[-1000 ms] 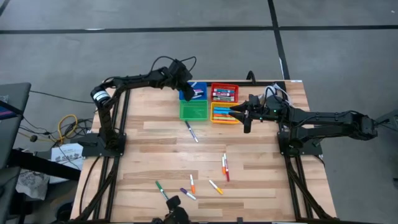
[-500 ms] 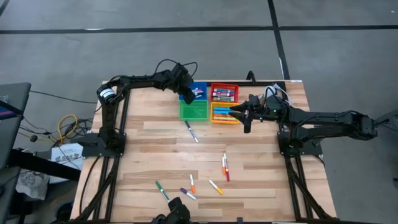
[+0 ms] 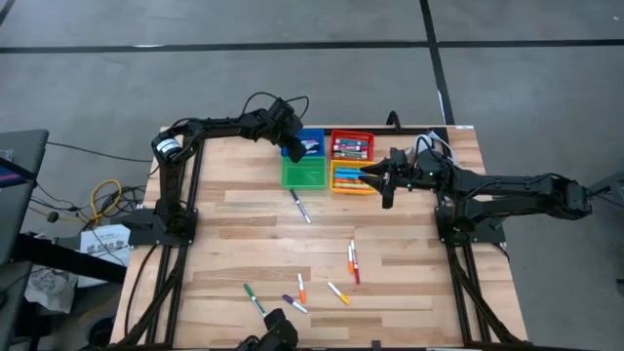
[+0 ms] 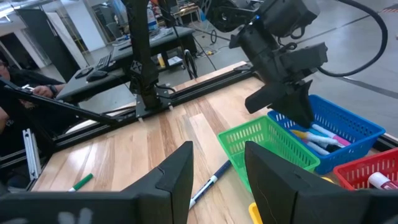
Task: Pick & Place Markers
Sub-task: Put the left yellow highlighter pen into the blue bin, then put the right orange pen into the blue bin
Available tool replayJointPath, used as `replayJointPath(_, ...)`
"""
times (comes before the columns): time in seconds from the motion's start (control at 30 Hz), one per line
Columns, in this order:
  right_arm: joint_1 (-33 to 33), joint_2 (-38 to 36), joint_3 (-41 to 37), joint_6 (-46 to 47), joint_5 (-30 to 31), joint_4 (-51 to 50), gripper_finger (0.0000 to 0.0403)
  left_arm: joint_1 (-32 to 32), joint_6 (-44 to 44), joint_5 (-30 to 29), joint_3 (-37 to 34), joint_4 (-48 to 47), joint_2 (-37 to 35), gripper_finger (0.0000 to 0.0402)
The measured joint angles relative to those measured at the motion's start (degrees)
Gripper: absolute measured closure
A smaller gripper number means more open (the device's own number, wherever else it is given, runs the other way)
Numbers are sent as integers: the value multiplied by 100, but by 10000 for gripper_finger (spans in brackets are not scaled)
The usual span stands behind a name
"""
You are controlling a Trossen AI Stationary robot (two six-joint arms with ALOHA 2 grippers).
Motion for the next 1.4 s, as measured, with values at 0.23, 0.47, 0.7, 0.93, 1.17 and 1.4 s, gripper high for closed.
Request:
replayJointPath(0.23,0,0,0,0,-2,0,270,0,-2,-2,-2,49,-70,257)
replayJointPath(0.47,0,2,0,0,-4,0,269,-29,-22,-2,-2,55,-936,234)
replayJointPath(0.7,0,1,0,-1,-5,0,269,-479,-305,-4,-155,51,-2168,236)
replayJointPath(0.93,-1,0,0,0,-9,0,270,-1645,-987,-312,-669,9,-3224,233)
replayJointPath(1.17,0,2,0,0,-9,0,269,-3040,-2515,-1703,-1248,25,-3858,234)
replayJointPath(1.4,0,0,0,0,-9,0,269,-4238,-4419,-2751,-1568,91,-3888,235)
